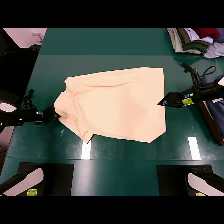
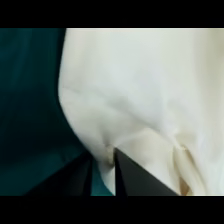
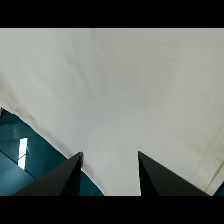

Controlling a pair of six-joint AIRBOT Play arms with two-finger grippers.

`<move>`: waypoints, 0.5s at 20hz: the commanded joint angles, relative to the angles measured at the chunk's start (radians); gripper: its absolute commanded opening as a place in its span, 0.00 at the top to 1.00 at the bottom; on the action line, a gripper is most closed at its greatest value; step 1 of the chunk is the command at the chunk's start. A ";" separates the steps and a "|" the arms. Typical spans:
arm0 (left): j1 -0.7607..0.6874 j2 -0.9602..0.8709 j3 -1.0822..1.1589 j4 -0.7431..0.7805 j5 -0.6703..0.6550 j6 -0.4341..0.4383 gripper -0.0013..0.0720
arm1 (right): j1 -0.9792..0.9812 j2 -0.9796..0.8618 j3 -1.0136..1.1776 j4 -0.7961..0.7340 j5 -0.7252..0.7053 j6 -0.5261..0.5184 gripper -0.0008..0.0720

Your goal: Fold the shirts.

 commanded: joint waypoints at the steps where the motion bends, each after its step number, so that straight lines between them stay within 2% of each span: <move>1: 0.000 0.001 -0.006 -0.031 0.017 0.020 0.95 | -0.012 0.011 -0.023 -0.006 0.013 0.026 0.43; 5: 0.000 0.010 0.007 -0.032 0.018 0.020 0.95 | -0.103 0.087 -0.212 -0.008 0.011 0.111 0.43; 10: 0.000 0.018 0.045 -0.037 -0.002 0.023 0.95 | -0.169 0.195 -0.468 -0.004 0.002 0.144 0.43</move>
